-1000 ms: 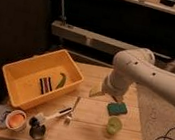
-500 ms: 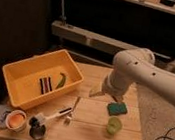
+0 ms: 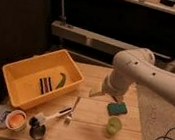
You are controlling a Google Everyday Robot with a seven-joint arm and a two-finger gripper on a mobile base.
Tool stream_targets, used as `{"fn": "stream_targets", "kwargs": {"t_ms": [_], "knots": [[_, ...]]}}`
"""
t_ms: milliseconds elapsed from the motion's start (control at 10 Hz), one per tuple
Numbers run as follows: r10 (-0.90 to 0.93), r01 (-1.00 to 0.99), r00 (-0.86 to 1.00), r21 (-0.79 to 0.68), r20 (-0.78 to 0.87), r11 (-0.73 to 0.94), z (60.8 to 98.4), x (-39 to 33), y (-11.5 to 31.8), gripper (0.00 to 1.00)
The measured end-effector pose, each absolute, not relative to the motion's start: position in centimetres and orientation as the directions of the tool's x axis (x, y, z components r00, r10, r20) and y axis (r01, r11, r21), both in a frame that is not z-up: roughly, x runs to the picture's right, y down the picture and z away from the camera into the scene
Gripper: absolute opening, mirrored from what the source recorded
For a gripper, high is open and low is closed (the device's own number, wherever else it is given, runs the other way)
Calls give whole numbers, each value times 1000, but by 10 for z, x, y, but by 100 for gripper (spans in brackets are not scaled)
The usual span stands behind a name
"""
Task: Place pepper in plastic cup
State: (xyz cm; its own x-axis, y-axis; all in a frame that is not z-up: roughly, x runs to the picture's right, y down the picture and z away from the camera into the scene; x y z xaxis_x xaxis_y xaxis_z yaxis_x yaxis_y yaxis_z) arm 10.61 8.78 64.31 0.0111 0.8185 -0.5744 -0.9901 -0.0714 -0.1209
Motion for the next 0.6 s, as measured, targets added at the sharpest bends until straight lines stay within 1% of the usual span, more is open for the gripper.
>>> {"fn": "stream_targets", "kwargs": {"t_ms": [200,600], "knots": [[844,-987,78,-162,-531,-11,639,98,77,80],[875,-944,285,-273,-391,186,625,33,11,80]]}}
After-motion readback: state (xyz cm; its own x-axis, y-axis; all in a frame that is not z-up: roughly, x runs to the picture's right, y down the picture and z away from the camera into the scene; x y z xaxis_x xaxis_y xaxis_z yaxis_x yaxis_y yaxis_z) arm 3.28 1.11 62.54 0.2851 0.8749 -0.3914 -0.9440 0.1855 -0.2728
